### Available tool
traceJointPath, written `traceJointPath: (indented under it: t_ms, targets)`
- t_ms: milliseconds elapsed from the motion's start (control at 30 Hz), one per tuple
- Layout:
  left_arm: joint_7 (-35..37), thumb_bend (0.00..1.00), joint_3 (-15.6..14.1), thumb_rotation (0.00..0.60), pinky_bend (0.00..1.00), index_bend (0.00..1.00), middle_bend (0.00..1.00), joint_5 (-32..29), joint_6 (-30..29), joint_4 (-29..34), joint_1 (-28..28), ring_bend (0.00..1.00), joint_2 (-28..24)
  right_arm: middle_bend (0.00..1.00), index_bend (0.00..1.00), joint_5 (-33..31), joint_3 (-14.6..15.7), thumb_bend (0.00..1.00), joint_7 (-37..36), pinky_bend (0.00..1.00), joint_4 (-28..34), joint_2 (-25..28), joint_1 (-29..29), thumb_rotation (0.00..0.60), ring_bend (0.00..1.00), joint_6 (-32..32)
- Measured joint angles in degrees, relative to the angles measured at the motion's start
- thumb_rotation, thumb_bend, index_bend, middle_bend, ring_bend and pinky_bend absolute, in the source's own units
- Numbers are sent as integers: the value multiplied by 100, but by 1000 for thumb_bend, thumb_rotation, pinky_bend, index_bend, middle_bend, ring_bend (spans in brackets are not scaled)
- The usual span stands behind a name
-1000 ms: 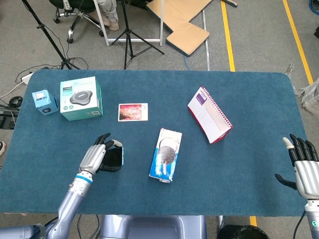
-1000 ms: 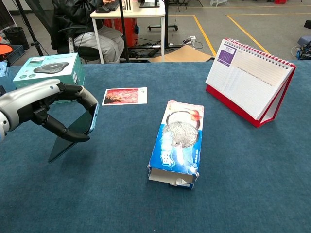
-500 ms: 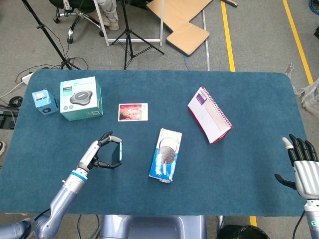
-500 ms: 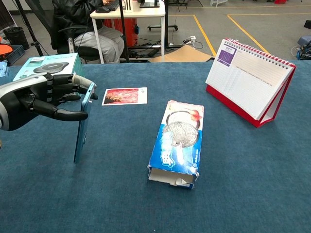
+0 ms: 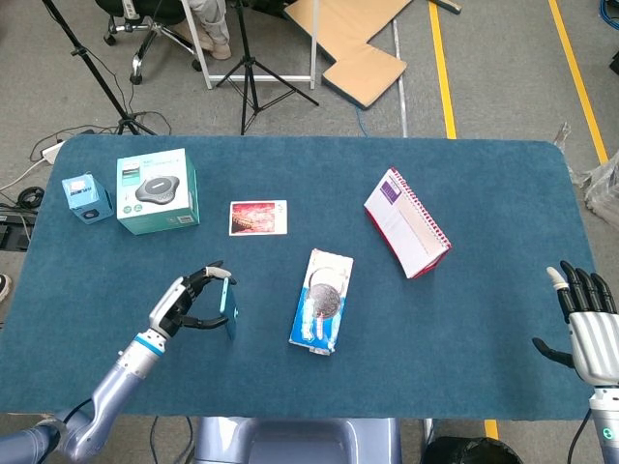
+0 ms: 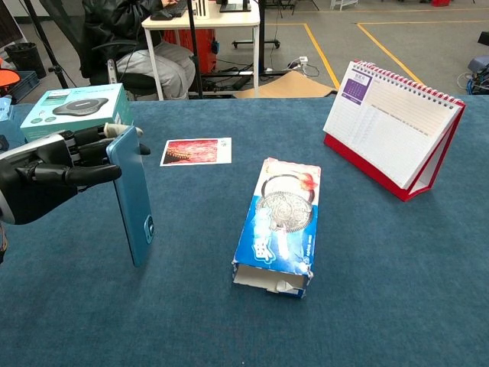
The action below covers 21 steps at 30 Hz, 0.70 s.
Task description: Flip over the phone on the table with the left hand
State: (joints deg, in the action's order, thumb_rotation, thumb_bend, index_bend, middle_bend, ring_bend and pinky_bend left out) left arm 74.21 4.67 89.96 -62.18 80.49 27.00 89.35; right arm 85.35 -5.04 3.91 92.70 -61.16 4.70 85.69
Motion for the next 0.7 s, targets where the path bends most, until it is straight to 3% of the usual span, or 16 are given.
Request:
traceJointPath:
  t_ms: [233,367,433,567,700]
  targets:
    - [1443,238,-227,600,0,402,396,212,-129,-832,106,0,287,0,0,-11,-3,0,-23,0,8,10,-5,600,0,2]
    - [1902,232,-364,600,0,402,388,291,-209,-1285,158,0,472,0,0,-19,-7,0,-35,0,11,19,-10,600,0,10]
    - [2034,207,-448,600,0,397,347,328,-241,-1470,185,0,544,0,0,-29,-7,0,-35,0,10,20,-9,600,0,0]
    - [2141,99,-588,600,0,254,125,452,-386,-1606,218,0,561,0,0,-35,-9,0,-33,0,13,22,-6,600,0,-7]
    - [2133,19,-653,600,0,196,74,463,-491,-1703,204,0,542,0,0,-31,-7,0,-17,0,18,25,-8,600,0,-3]
